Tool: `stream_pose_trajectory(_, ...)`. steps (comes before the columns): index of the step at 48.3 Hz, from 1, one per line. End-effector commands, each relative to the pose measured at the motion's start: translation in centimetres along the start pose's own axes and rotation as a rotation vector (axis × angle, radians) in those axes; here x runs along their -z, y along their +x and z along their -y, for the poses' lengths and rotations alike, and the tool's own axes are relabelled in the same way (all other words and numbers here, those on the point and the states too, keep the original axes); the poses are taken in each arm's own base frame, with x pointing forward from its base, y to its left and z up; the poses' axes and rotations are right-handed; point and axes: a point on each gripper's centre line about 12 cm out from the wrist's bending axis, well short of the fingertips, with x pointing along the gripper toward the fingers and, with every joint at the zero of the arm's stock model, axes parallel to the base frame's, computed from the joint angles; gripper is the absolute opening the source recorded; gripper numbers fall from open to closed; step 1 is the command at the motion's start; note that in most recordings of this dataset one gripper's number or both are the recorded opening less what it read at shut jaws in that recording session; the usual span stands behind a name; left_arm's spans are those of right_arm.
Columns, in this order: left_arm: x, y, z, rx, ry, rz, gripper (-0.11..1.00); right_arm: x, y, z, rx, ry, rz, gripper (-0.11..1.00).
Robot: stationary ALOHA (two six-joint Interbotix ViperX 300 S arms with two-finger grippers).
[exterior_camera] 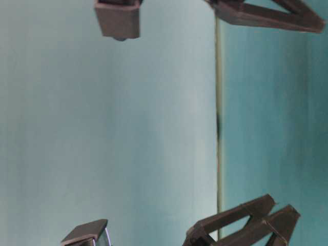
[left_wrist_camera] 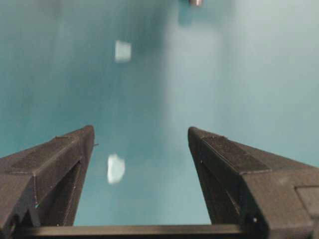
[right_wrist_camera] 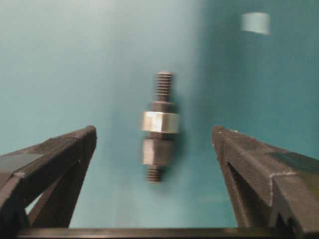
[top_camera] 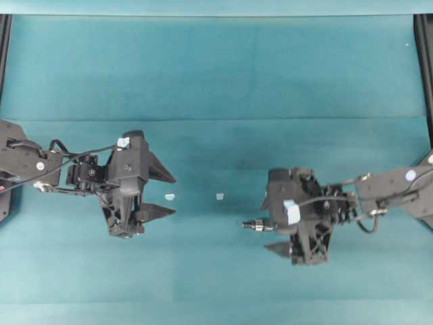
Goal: Insert the washer onto the shaft with both hands.
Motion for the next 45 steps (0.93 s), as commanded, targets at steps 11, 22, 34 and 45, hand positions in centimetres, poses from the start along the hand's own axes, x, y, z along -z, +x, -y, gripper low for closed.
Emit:
stream_pose_trajectory(11, -0.8, -0.4, 0.1, 0.003, 0.000, 0.024, 0.82, 1.9, 1.1, 0.8, 0.020, 0.010, -0.070, 0.87)
stream_pose_trajectory(22, -0.7, -0.4, 0.3, 0.008, -0.025, 0.021, 0.82, 1.7, 1.9, -0.7, -0.006, -0.004, -0.084, 0.87)
stream_pose_trajectory(34, -0.7, -0.4, 0.3, 0.008, -0.047, 0.022, 0.82, 1.2, 2.0, -2.1, -0.032, -0.019, -0.074, 0.87)
stream_pose_trajectory(45, -1.1, -1.1, 0.4, 0.010, -0.040, 0.031, 0.82, 0.3, 0.2, 0.2, 0.010, 0.032, -0.079, 0.87)
